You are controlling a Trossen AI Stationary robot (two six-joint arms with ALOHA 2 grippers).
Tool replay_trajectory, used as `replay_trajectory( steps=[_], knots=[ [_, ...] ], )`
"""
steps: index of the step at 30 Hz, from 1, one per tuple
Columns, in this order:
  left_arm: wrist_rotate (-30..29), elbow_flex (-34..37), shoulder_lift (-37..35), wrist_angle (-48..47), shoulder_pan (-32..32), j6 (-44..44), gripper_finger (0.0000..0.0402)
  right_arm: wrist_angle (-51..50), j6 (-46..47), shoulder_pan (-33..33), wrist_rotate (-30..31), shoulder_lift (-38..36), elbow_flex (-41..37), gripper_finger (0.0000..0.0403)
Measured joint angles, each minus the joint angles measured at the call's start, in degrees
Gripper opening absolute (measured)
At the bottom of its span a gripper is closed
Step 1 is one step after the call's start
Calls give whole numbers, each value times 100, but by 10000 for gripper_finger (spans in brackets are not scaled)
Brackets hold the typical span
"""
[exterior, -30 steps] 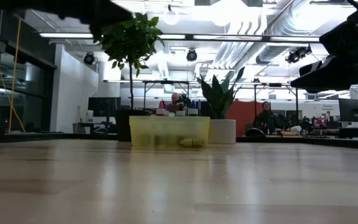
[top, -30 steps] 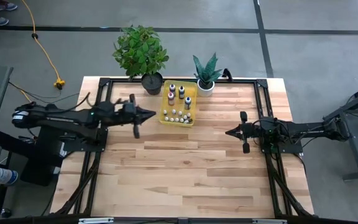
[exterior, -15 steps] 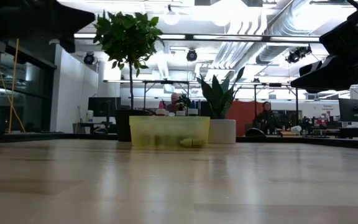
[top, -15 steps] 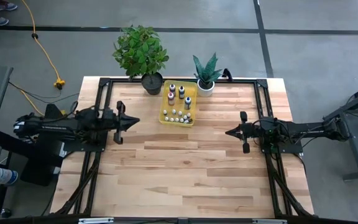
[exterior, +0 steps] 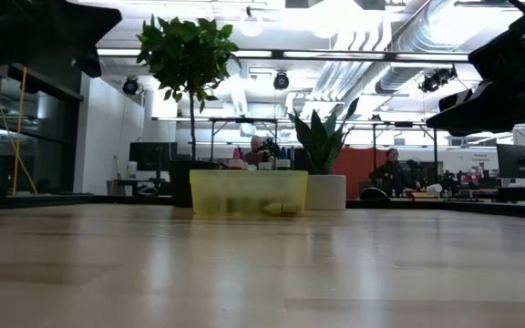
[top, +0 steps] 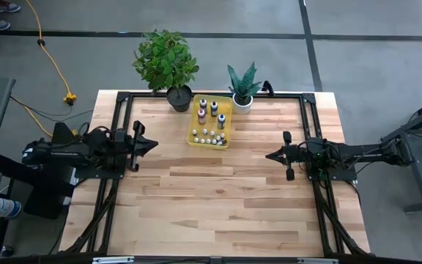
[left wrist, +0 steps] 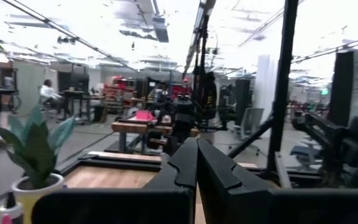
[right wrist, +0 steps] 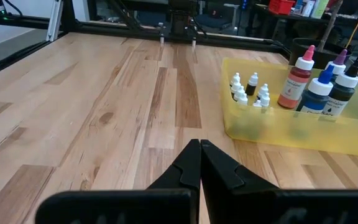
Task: Pick & Place food coloring
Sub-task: Return to Home Position
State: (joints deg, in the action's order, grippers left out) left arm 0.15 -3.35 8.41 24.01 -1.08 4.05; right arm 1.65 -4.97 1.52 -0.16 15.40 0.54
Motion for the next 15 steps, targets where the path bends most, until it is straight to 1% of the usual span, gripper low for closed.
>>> replay_trajectory(
  steps=[5,9,15],
  knots=[
    [188,84,-114,51,0,72,0,-2,0,2,0,0,0,0],
    [212,243,-170,435,0,68,0,-2,2,1,0,1,0,0],
    [211,249,-206,388,0,-145,0,-2,0,0,0,0,0,0]
  ],
)
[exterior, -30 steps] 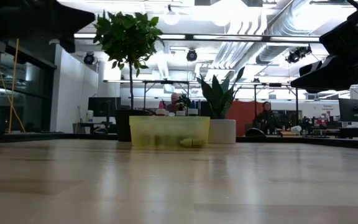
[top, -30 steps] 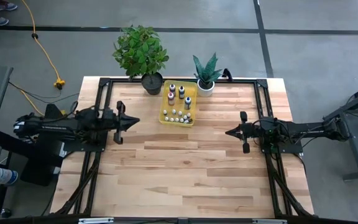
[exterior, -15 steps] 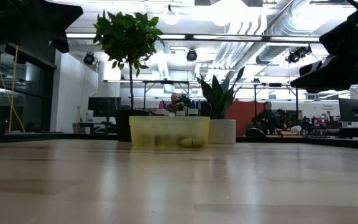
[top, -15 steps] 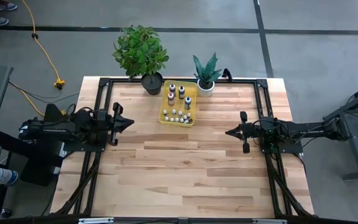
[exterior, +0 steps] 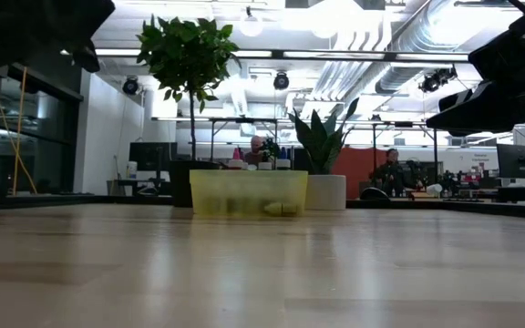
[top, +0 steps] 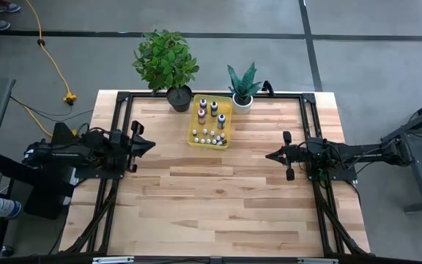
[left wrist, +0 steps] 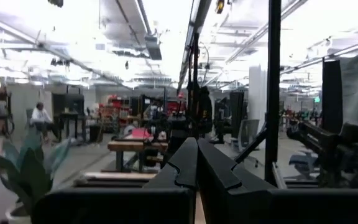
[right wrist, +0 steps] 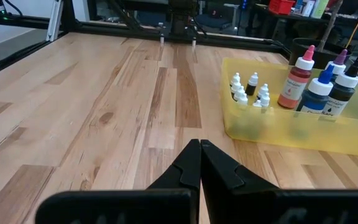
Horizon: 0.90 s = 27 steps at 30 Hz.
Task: Pick & Place food coloring
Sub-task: Return to Home Position
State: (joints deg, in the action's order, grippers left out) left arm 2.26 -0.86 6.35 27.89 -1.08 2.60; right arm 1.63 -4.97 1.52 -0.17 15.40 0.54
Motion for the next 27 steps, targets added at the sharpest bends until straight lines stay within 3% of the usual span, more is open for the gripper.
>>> replay_trajectory(
  steps=[6,9,13,27],
  knots=[
    [262,7,-176,16,0,-462,0,0,0,1,-1,1,0,0],
    [278,9,-473,-427,0,-536,0,0,1,1,-2,0,0,0],
    [185,13,-592,-1076,0,-537,0,-2,0,2,-2,2,0,0],
    [211,19,-599,-1857,-2,-40,0,-4,0,1,-1,2,0,0]
  ],
)
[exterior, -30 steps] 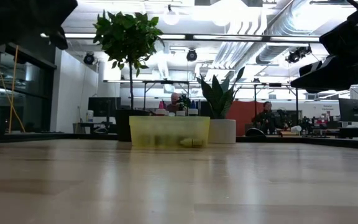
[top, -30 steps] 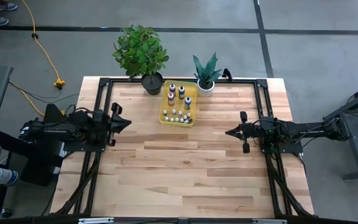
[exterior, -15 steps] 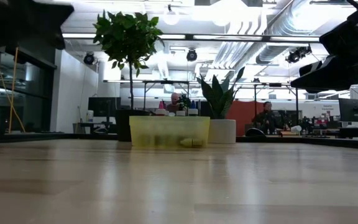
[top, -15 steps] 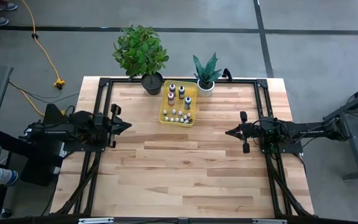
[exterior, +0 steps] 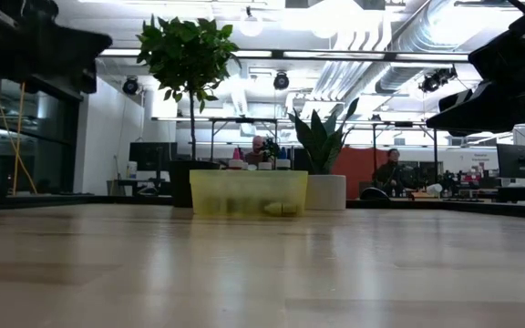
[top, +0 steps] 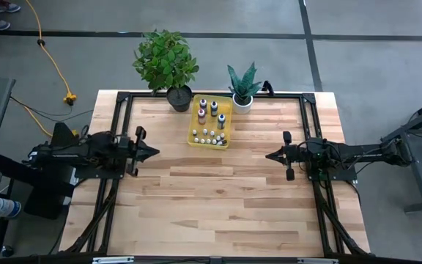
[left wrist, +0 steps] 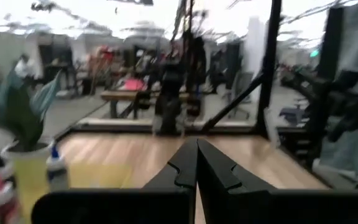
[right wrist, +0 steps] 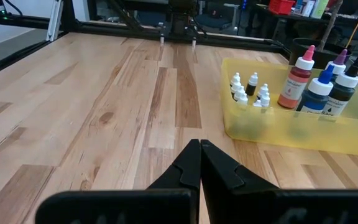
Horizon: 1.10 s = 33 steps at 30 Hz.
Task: Pick & Place food coloring
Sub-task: Return to Home Position
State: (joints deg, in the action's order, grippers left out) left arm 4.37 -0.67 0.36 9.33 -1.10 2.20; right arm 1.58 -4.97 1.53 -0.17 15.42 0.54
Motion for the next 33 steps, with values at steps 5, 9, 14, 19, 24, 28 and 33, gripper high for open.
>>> replay_trajectory(
  steps=[5,9,14,19,24,28,33],
  knots=[
    [-373,0,3,-473,0,260,0,0,1,0,1,0,0,0],
    [-677,0,4,-830,0,475,0,0,0,-1,-1,0,0,0],
    [-684,0,0,-804,0,497,0,-2,0,-1,1,0,0,0],
    [-513,0,19,-842,0,428,0,-2,0,1,1,0,0,0],
    [-403,0,140,-852,0,428,0,-2,0,1,-1,0,0,0],
    [-403,0,138,-853,0,426,0,-2,1,0,0,0,0,0],
    [-402,0,138,-853,0,426,0,-2,0,0,0,0,0,0]
  ],
)
